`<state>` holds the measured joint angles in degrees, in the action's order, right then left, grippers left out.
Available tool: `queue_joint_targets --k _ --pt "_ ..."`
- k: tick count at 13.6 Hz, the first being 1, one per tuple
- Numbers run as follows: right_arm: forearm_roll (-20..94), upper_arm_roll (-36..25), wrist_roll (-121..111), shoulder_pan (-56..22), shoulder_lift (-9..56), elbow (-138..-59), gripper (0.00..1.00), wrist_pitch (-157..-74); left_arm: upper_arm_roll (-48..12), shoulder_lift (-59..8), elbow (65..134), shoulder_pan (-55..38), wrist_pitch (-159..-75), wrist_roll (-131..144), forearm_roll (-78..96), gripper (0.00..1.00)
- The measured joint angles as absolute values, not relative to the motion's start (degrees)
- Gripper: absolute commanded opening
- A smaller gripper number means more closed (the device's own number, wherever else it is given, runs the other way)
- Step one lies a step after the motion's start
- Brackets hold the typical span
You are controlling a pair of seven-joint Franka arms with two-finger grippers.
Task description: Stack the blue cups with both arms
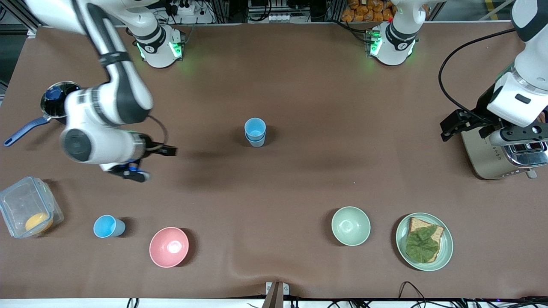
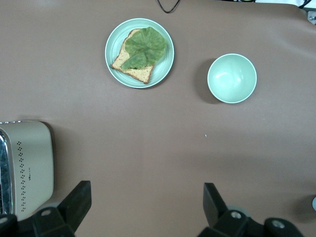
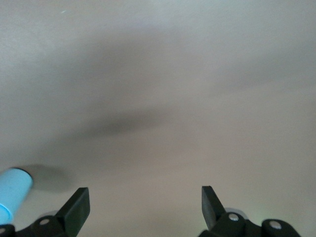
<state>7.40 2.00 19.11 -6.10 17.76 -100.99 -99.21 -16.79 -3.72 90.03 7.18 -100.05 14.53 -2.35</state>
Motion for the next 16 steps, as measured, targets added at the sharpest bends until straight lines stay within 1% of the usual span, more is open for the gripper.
queue_joint_targets --k 2,5,7,9,12,16 --pt "7.13 2.00 15.02 -3.36 13.39 -100.36 1.00 -97.02 -16.79 -3.72 90.01 7.15 -100.01 14.53 -2.35 1.00" --pt "4.30 2.34 12.95 -2.69 5.03 -100.02 1.00 -94.56 -16.77 -3.69 89.96 7.16 -99.98 14.53 -2.35 1.00" --pt "2.54 3.65 9.81 -2.01 0.13 -100.07 1.00 -92.78 -16.78 -3.55 89.93 7.16 -99.97 14.53 -2.35 1.00" --pt "2.01 5.48 5.12 0.38 -3.28 -100.14 1.00 -91.49 -16.78 -3.27 89.93 7.16 -99.97 14.53 -2.35 1.00" --pt "1.80 5.87 -1.74 3.60 -5.18 -99.70 1.00 -91.40 -16.78 -3.09 89.60 7.15 -99.97 14.53 -2.35 1.00" --pt "1.77 5.72 -4.20 7.45 -5.22 -97.40 1.00 -91.45 -16.73 -3.02 88.28 7.17 -99.94 14.53 -2.35 1.00"
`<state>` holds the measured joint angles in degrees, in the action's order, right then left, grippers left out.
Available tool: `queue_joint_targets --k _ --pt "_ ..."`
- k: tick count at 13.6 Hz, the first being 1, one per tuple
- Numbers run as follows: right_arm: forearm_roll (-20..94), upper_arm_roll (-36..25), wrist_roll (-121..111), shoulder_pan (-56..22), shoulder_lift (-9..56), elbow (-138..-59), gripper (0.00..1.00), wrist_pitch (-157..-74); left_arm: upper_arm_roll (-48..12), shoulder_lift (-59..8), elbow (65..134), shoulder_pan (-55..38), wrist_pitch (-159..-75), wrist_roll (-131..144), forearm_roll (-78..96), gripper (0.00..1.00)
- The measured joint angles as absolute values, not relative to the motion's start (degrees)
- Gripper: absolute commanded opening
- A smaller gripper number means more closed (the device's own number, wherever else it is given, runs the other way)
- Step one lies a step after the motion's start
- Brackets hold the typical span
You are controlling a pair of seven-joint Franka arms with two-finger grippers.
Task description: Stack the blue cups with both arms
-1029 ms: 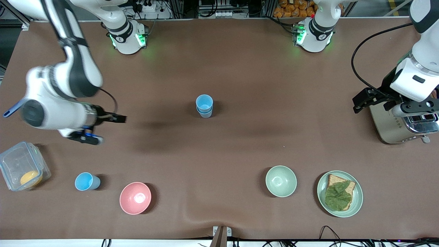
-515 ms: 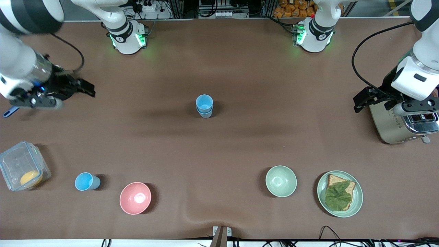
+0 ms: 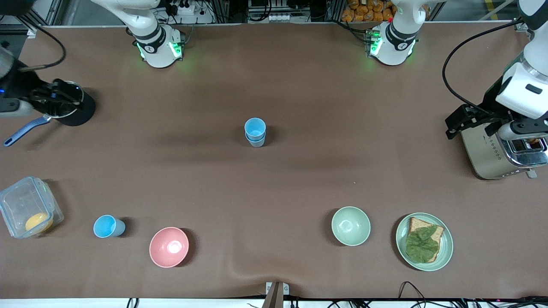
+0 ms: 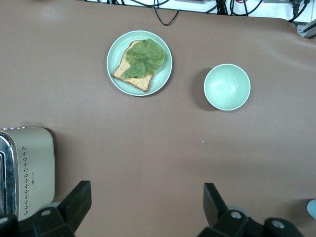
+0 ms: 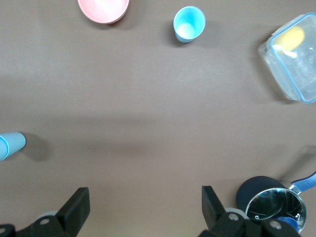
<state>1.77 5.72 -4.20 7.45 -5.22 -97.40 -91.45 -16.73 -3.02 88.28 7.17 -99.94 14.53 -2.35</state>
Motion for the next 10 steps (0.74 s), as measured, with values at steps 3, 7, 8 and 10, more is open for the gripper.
queue_joint_targets --k 3,7,8,10 --pt "1.77 5.75 -3.29 7.82 -5.19 -97.13 1.00 -91.25 -16.53 -3.03 88.27 7.21 -99.82 14.53 -2.35 1.00" --pt "1.77 5.83 -2.85 7.82 -4.76 -96.89 1.00 -90.92 -16.52 -2.81 88.22 7.17 -96.63 14.53 -2.35 1.00" --pt "1.77 5.89 -2.84 7.82 -4.49 -96.46 1.00 -90.56 -16.52 -2.63 88.22 7.18 -95.98 14.53 -2.35 1.00" --pt "1.77 5.96 -2.67 7.82 -3.73 -94.88 1.00 -89.02 -16.52 -2.26 88.22 7.17 -95.19 14.53 -2.35 1.00"
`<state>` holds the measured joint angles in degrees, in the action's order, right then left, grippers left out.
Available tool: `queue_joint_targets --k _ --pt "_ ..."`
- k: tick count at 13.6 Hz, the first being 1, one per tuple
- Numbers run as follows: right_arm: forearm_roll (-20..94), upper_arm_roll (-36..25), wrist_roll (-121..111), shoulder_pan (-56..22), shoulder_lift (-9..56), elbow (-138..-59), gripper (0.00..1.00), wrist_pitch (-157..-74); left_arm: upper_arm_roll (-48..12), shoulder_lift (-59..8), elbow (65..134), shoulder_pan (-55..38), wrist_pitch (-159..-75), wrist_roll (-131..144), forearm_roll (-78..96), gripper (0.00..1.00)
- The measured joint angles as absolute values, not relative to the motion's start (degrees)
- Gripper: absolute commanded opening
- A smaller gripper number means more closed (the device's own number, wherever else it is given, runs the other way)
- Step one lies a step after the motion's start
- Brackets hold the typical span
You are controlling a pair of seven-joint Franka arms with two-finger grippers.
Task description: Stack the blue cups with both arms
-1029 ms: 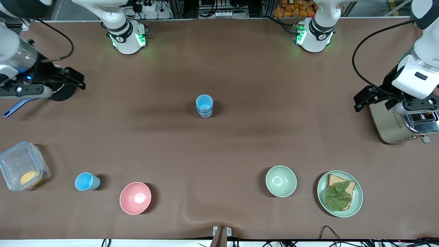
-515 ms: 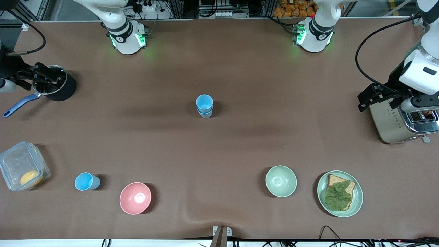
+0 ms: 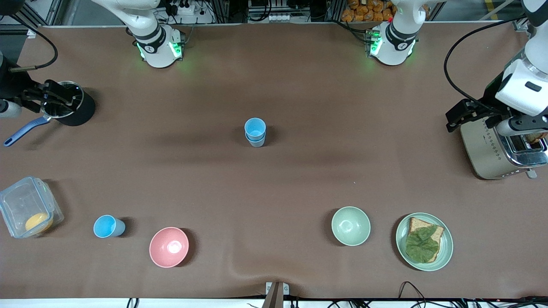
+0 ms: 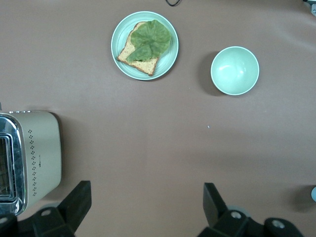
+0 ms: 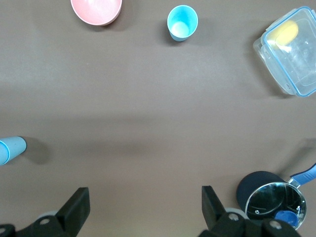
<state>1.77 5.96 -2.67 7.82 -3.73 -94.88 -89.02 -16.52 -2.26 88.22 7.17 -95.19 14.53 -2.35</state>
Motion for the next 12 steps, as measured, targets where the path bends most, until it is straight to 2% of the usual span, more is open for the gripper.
queue_joint_targets --k 4,12 --pt "1.77 6.03 -2.23 7.82 -2.84 -90.95 1.00 -85.29 -16.50 -1.34 88.21 7.17 -93.22 14.53 -2.35 1.00" --pt "1.77 5.92 -1.88 7.82 -2.42 -90.30 1.00 -85.10 -16.39 -0.79 86.64 7.19 -90.06 14.46 -2.31 1.00"
